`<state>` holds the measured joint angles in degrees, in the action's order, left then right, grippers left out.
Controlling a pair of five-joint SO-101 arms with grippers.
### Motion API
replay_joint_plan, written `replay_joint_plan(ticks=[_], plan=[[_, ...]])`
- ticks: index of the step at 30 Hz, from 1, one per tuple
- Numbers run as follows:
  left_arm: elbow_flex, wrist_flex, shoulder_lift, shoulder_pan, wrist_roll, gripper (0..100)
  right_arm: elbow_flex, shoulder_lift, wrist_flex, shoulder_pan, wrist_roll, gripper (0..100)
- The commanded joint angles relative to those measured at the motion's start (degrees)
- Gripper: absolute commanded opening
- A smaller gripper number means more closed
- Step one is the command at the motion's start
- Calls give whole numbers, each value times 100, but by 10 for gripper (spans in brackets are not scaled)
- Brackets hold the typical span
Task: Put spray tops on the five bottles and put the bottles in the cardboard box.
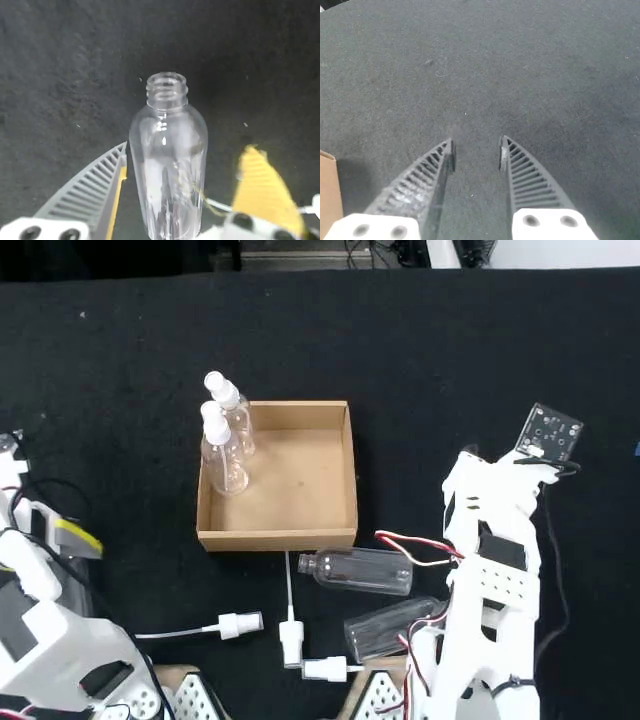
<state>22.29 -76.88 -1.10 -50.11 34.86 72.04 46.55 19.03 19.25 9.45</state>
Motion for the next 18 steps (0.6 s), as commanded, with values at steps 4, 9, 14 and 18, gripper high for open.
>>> replay_joint_plan(ticks=[4, 9, 14, 18], plan=[[-180, -334, 316, -154, 334, 373, -92, -48, 9, -79, 0, 133], [338, 369, 360, -585, 774, 373, -92, -48, 9, -79, 0, 133], [822, 765, 369, -778, 1336, 373, -101, -48, 9, -79, 0, 133], [804, 897, 369, -813, 1336, 362, -84, -48, 9, -79, 0, 133]])
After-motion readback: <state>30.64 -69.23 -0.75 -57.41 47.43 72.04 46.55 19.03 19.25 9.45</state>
